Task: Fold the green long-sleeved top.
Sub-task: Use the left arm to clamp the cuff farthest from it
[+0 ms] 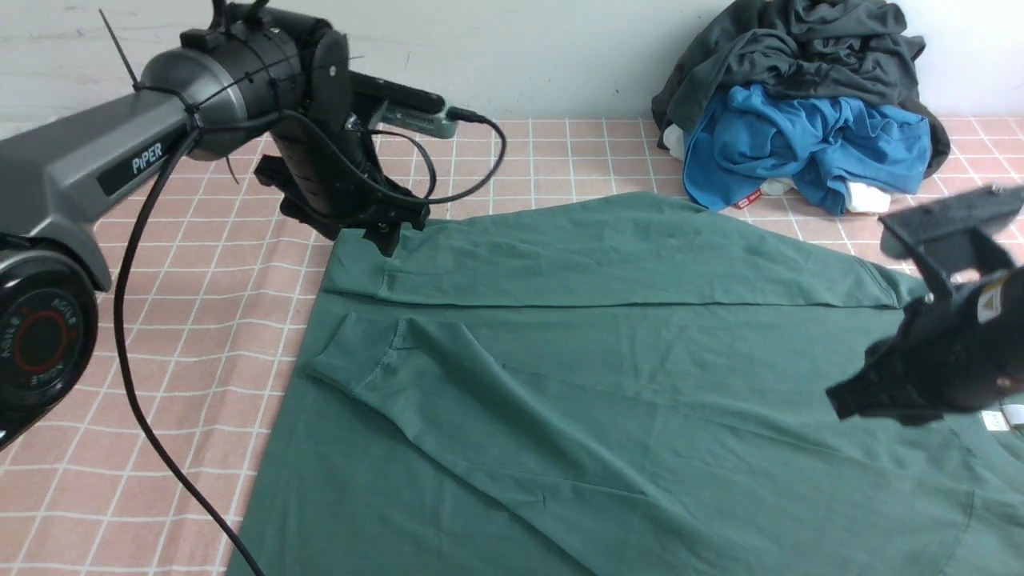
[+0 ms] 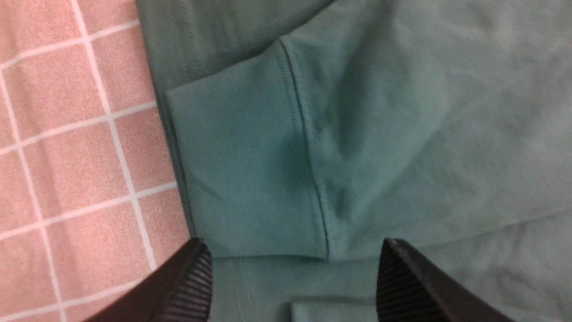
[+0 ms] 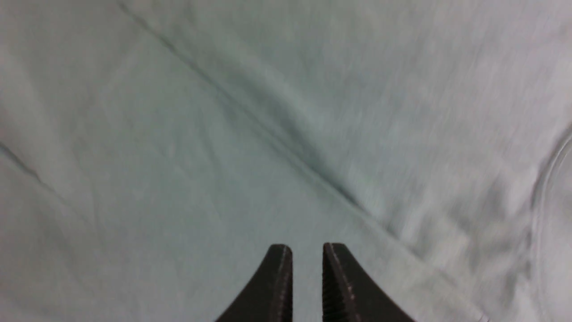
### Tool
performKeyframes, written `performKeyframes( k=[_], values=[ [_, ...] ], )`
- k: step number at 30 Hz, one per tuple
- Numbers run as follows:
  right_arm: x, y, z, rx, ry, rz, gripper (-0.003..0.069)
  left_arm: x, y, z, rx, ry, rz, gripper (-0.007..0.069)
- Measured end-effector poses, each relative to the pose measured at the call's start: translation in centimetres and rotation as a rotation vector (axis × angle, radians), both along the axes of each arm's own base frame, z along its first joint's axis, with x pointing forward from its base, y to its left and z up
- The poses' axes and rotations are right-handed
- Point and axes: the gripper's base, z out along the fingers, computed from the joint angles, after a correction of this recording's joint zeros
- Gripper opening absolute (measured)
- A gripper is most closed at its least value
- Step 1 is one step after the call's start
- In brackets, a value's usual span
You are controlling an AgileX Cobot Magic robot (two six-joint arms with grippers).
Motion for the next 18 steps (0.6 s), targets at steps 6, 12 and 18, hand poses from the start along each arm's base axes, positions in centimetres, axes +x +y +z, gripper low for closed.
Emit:
performKeyframes(
  k=[6,12,18],
  values=[
    [0.5,0.1,0.7,0.006,-0.024,0.0,0.0106,1.3,0.9,-4.1,-0.008,0.056,0.03,0.0461],
    [0.4,0.1,0.7,0.005,-0.02,0.0,0.0106,1.7,1.7,-5.1,-0.01,0.062,0.048,0.0461],
    [0.5,0.1,0.7,0.006,-0.021,0.0,0.0106,1.7,1.6,-5.5,-0.03,0.073,0.055,0.0461]
  ],
)
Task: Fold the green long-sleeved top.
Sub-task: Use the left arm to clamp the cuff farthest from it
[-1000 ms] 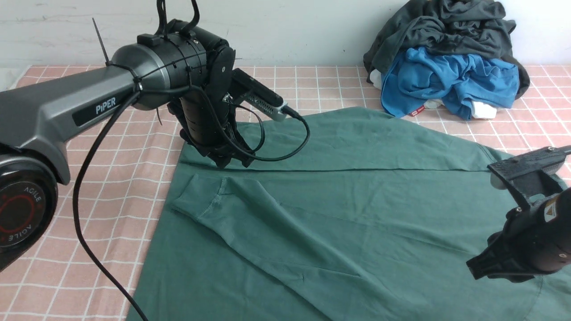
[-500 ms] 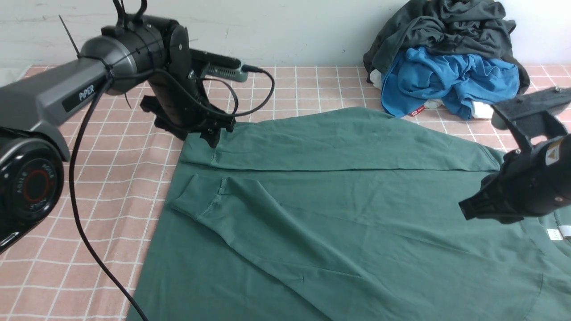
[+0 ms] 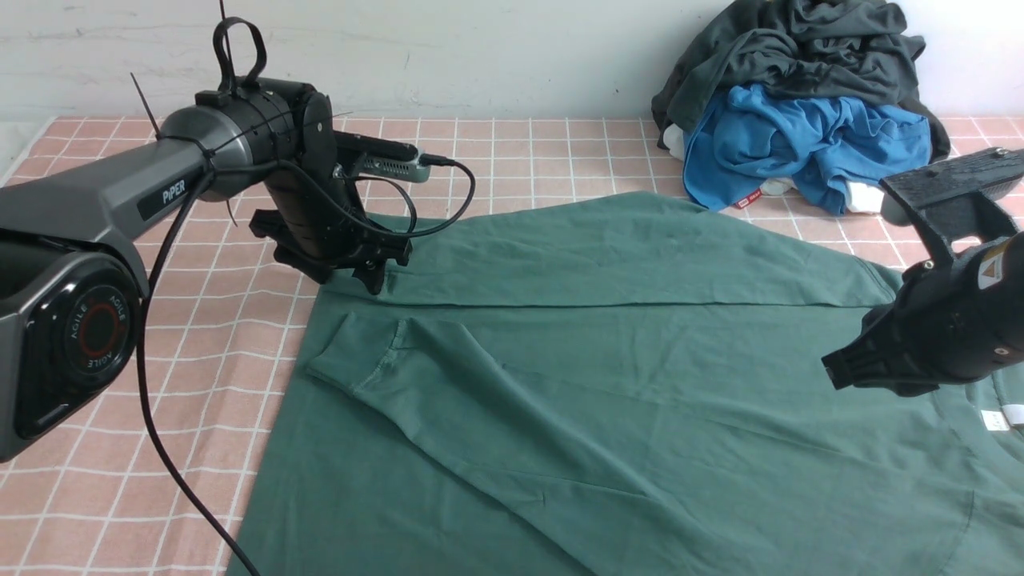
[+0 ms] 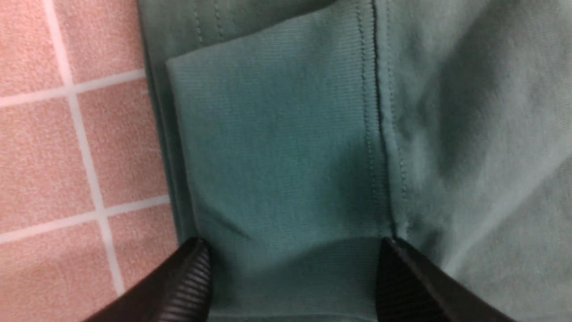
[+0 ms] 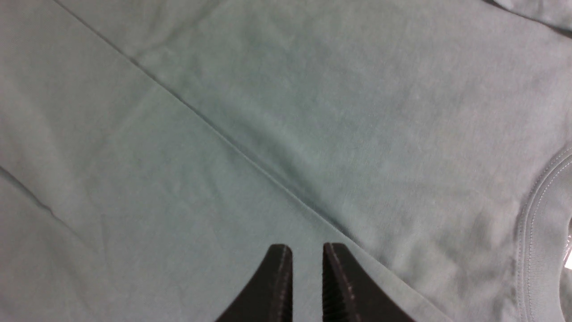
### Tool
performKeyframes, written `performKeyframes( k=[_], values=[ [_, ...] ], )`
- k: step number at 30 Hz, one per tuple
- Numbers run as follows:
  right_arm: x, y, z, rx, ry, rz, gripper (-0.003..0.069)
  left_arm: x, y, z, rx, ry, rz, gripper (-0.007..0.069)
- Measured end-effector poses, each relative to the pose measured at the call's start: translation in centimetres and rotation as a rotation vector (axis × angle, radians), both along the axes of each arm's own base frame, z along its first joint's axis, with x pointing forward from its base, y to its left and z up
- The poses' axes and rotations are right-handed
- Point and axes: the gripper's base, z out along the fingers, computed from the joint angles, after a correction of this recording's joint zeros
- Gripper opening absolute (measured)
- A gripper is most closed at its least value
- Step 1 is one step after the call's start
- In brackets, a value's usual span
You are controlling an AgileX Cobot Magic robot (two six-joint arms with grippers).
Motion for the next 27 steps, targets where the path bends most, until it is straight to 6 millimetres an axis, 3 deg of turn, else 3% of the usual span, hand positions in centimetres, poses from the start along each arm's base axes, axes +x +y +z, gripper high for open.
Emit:
performKeyframes(
  k=[8,11,19,27],
  values=[
    [0.0,0.0,0.0,0.0,0.0,0.0,0.0106,0.1,-0.1,-0.1,-0.014,0.006,-0.003,0.0454],
    [0.0,0.0,0.0,0.0,0.0,0.0,0.0106,0.0,-0.2,-0.2,-0.017,0.013,-0.021,0.0374],
    [0.0,0.0,0.0,0.0,0.0,0.0,0.0106,0.3,-0.3,0.3,-0.018,0.027,-0.037,0.0048],
    [0.0,0.0,0.0,0.0,0.0,0.0,0.0106,0.7,-0.5,2.7,-0.034,0.02,-0.04,0.0027]
  ],
)
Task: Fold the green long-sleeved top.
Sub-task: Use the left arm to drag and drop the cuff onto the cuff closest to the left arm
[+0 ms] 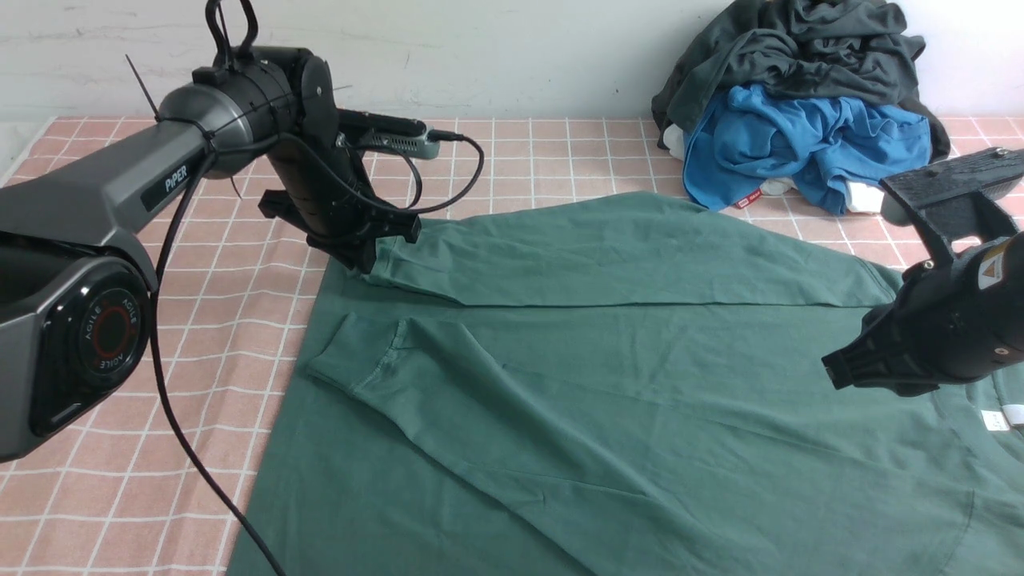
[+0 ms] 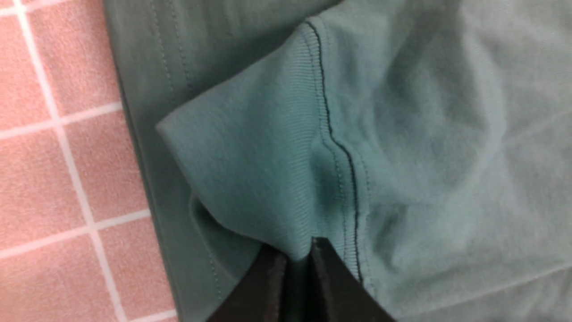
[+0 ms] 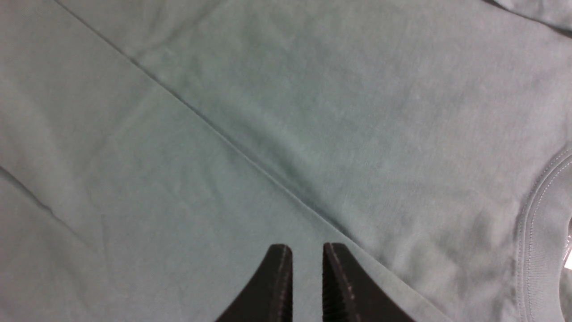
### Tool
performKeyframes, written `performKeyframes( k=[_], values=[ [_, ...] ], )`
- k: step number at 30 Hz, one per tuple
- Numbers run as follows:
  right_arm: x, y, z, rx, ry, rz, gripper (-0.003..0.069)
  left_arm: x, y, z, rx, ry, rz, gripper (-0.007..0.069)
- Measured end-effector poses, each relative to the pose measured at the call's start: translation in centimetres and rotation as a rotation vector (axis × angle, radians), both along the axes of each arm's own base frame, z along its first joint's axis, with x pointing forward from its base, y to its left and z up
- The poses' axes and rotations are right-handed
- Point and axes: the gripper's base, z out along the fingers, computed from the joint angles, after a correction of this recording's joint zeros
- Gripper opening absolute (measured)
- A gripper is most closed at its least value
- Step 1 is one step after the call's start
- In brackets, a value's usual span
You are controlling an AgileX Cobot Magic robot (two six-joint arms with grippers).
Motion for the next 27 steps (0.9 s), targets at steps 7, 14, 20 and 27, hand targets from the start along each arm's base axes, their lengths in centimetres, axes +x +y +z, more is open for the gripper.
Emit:
performKeyframes(
  k=[7,14,20,27],
  values=[
    [0.0,-0.1,0.0,-0.009,-0.001,0.004,0.0106,-1.4,-0.5,2.8,-0.064,0.052,-0.038,0.0027],
    [-0.2,-0.2,0.0,-0.024,0.023,0.007,0.0106,-5.5,0.0,8.1,-0.073,0.041,-0.084,0.0027],
    [-1.0,-0.3,1.0,-0.014,0.013,0.004,0.0106,-11.1,0.7,9.2,-0.104,0.102,-0.077,0.0027],
    [-2.6,-0.6,3.0,0.019,-0.035,-0.001,0.0106,-16.5,1.4,7.7,-0.143,0.119,-0.055,0.0027]
  ],
)
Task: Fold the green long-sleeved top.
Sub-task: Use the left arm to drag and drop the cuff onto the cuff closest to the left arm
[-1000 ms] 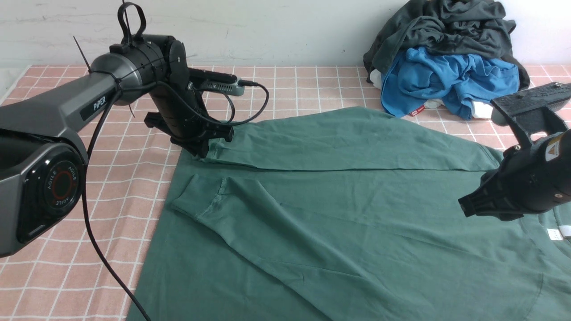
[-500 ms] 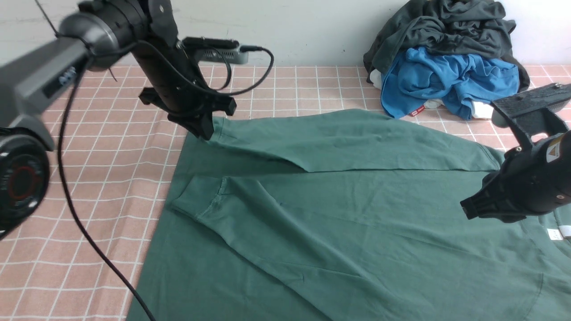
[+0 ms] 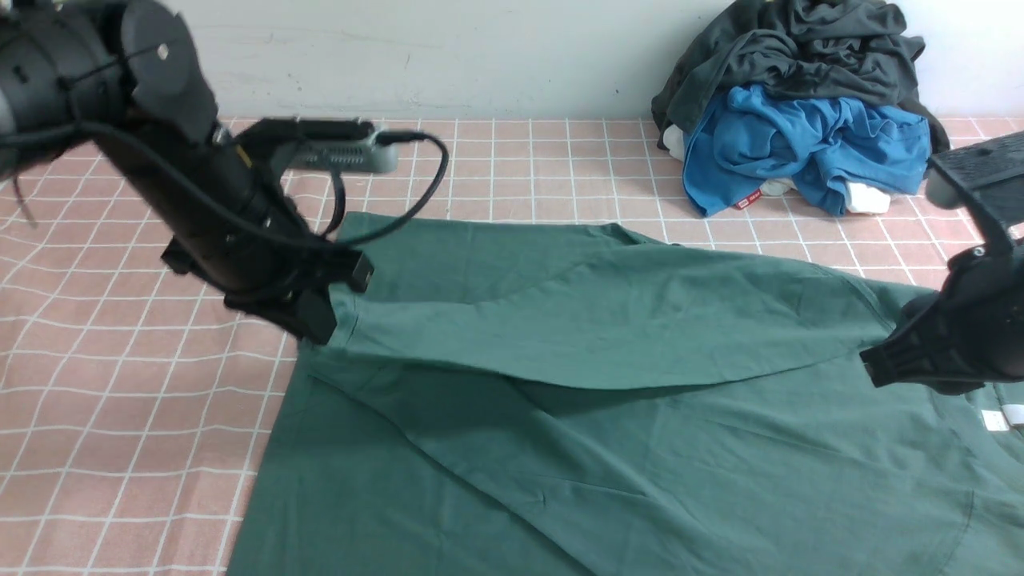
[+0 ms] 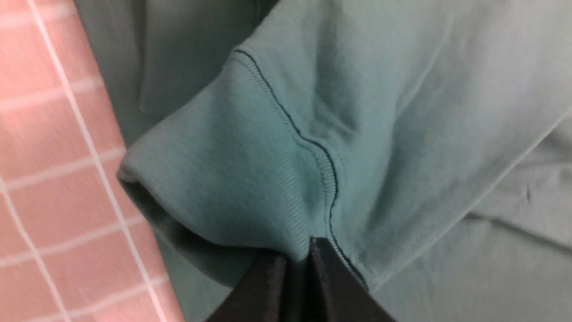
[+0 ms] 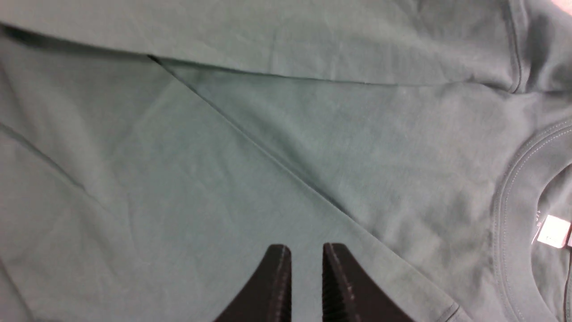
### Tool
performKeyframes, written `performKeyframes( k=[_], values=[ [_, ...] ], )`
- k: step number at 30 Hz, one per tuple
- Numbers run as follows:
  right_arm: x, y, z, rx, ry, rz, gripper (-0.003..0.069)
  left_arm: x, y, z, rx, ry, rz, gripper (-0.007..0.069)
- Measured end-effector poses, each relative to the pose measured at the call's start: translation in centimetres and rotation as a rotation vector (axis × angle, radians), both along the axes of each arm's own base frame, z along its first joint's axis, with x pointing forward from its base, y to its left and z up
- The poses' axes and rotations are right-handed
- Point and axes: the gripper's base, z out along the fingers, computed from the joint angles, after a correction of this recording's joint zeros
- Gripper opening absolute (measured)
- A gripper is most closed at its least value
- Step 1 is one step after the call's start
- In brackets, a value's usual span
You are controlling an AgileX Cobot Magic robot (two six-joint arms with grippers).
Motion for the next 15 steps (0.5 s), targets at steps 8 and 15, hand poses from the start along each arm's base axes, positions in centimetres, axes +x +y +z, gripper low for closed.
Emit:
performKeyframes(
  k=[8,15],
  values=[
    [-1.1,0.0,0.5,0.024,0.041,0.003,0.0106,-3.2,0.4,-4.2,0.001,0.08,-0.022,0.0027],
    [-2.3,0.4,0.8,0.073,0.099,0.055,0.0106,-4.0,0.7,-5.9,0.024,0.079,-0.084,0.0027]
  ],
)
